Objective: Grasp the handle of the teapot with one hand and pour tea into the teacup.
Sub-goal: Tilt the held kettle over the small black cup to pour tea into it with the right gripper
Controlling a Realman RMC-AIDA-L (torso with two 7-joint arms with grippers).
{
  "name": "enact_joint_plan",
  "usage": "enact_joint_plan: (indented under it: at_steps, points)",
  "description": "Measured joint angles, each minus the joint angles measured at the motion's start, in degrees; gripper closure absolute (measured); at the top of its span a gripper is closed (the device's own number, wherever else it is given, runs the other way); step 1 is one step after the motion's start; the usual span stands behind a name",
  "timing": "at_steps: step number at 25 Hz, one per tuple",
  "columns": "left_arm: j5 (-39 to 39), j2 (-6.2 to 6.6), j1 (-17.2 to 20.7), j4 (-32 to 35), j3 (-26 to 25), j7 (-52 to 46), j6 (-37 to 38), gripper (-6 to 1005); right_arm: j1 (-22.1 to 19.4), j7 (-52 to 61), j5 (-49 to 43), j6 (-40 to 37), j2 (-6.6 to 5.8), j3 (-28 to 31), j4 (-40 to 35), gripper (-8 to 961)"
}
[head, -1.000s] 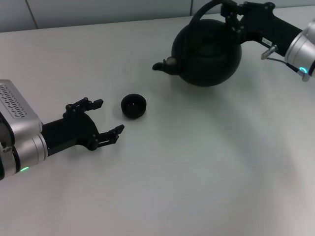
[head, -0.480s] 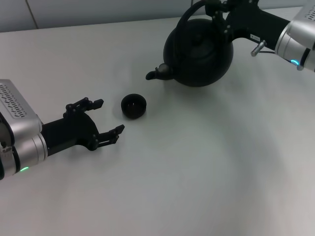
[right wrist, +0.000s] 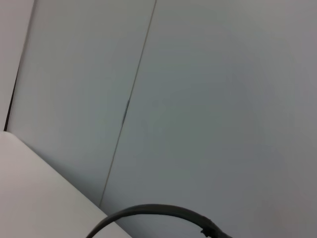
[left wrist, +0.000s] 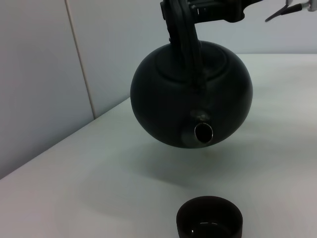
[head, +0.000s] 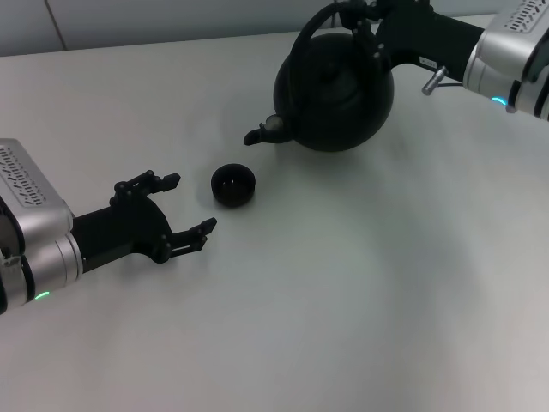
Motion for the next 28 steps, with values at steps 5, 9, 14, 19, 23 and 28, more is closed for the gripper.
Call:
enact_joint_plan:
  at_steps: [5,9,14,19,23,28]
  points:
    - [0.00,0.00,-0.09,0.00,0.00,0.00,0.00,159,0.11,0.03,0.04,1.61,0.06,-2.42,-1.17,849]
    - [0.00,0.00,-0.21,0.00,0.00,0.00,0.00,159,0.43,0.05,0.12,3.36,0.15,-4.78,-1.88,850]
    - [0.00,0.00,-0.24,0.00,0.00,0.00,0.00,159,0.75,0.06,0.17,4.32,0.18,-6.03,-2.09,850]
    - [0.00,0.00,-0.25,0.00,0.00,0.01,0.00,158,0.84,0.06,0.18,6.20,0.24,-8.79,-3.03,850]
    - [0.00,0.00,-0.23,0.00,0.00,0.01,0.00,158,0.84,0.06,0.22,6.85,0.27,-10.10,-3.29,850]
    - [0.00,0.00,-0.17,0.00,0.00,0.01,0.00,159,0.92,0.06,0.28,6.88,0.27,-10.92,-3.89,851]
